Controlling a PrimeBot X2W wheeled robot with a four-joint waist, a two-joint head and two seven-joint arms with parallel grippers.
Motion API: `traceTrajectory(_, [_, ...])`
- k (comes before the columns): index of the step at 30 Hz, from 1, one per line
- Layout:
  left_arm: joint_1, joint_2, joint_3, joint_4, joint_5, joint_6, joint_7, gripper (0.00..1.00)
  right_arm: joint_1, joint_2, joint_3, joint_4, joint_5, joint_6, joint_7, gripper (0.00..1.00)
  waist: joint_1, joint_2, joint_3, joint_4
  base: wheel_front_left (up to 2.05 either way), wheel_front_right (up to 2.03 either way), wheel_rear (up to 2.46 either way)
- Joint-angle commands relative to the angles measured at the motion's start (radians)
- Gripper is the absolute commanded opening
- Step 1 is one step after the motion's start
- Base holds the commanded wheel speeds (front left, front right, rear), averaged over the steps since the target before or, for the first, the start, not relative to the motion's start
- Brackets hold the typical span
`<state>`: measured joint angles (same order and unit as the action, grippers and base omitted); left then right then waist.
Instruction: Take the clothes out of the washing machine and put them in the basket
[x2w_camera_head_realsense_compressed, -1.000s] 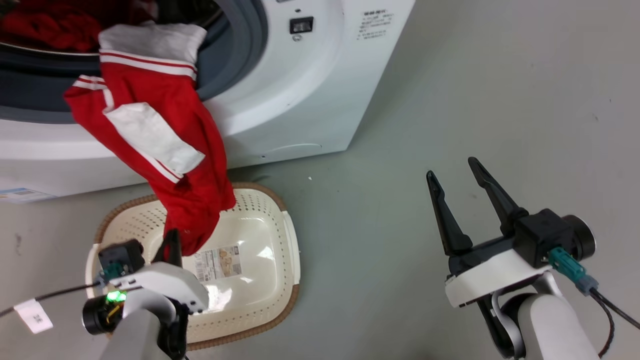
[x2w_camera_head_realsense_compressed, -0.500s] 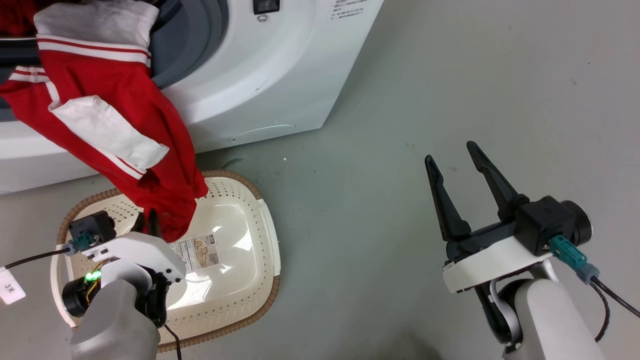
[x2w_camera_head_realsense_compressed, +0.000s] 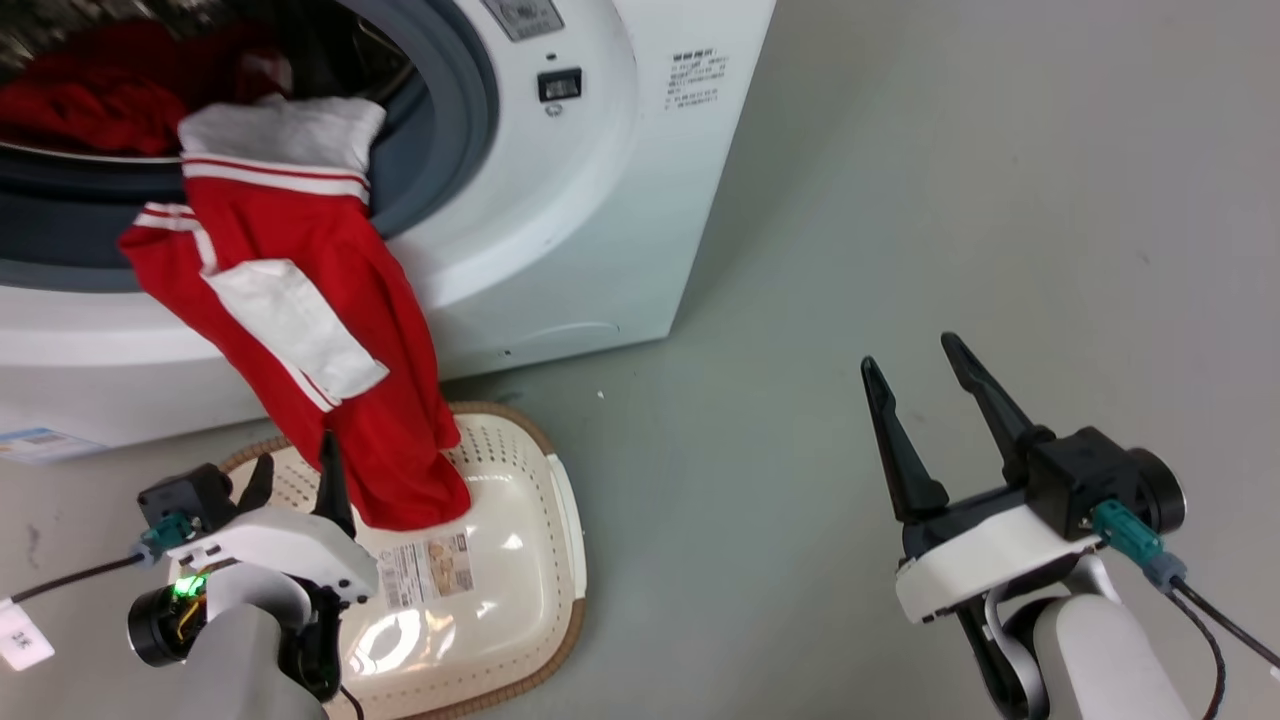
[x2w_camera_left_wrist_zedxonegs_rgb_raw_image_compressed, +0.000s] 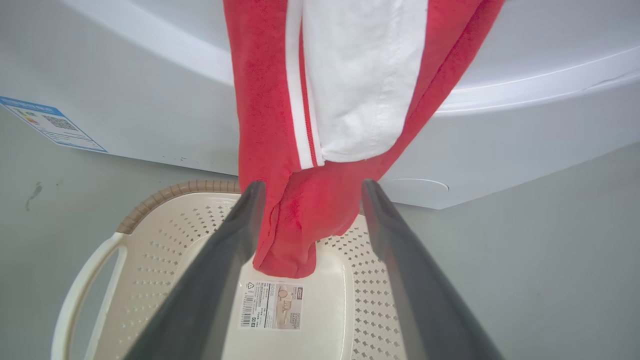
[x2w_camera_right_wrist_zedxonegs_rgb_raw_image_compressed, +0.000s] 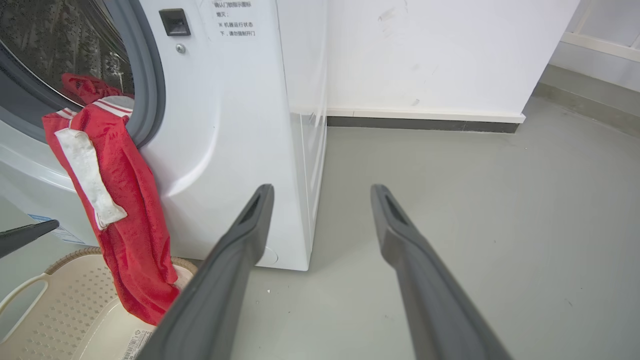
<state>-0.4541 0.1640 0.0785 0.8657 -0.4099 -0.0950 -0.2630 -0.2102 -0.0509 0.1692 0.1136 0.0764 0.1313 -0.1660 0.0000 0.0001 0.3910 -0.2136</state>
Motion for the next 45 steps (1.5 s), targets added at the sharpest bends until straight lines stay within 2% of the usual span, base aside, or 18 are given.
traceTrajectory(1, [0.025,-0.009,0.008,-0.025,0.018,0.003,-0.002,1.0,0.019,0.002,-0.005,-0.001,-0.006,-0.001,0.007,1.0,0.0,-0.0001,-0.046,0.016,0.0,0.0,0.0])
traceTrajectory(2, [0.056,-0.022,0.014,-0.075,0.052,0.001,-0.002,1.0,0.039,0.002,-0.01,-0.01,-0.007,-0.001,0.017,1.0,0.0,-0.0001,-0.078,0.024,0.0,0.0,0.0])
traceTrajectory(5, [0.059,-0.026,0.009,-0.071,0.074,-0.004,-0.002,1.0,0.056,0.002,-0.005,-0.02,-0.004,-0.001,0.028,1.0,0.0,-0.0001,-0.101,0.024,0.0,0.0,0.0])
traceTrajectory(11, [-0.03,0.008,-0.03,0.042,0.076,-0.022,0.034,1.0,0.064,0.002,0.015,-0.038,0.005,-0.001,0.038,1.0,0.0,-0.0001,-0.105,0.005,0.0,0.0,0.0])
traceTrajectory(30, [-0.334,0.112,-0.064,0.288,0.022,-0.034,0.156,1.0,-0.009,0.002,0.062,-0.004,0.047,-0.001,-0.011,1.0,0.0,-0.0001,0.019,-0.094,0.0,0.0,0.0])
traceTrajectory(44, [-0.466,0.178,-0.077,0.374,0.012,-0.028,0.196,1.0,-0.057,0.002,0.092,0.04,0.073,-0.001,-0.044,1.0,0.0,-0.0001,0.079,-0.13,0.0,0.0,0.0])
traceTrajectory(45, [-0.47,0.18,-0.079,0.376,0.013,-0.028,0.194,0.38,-0.058,0.002,0.091,0.043,0.073,-0.001,-0.045,1.0,0.0,-0.0001,0.079,-0.131,0.0,0.0,0.0])
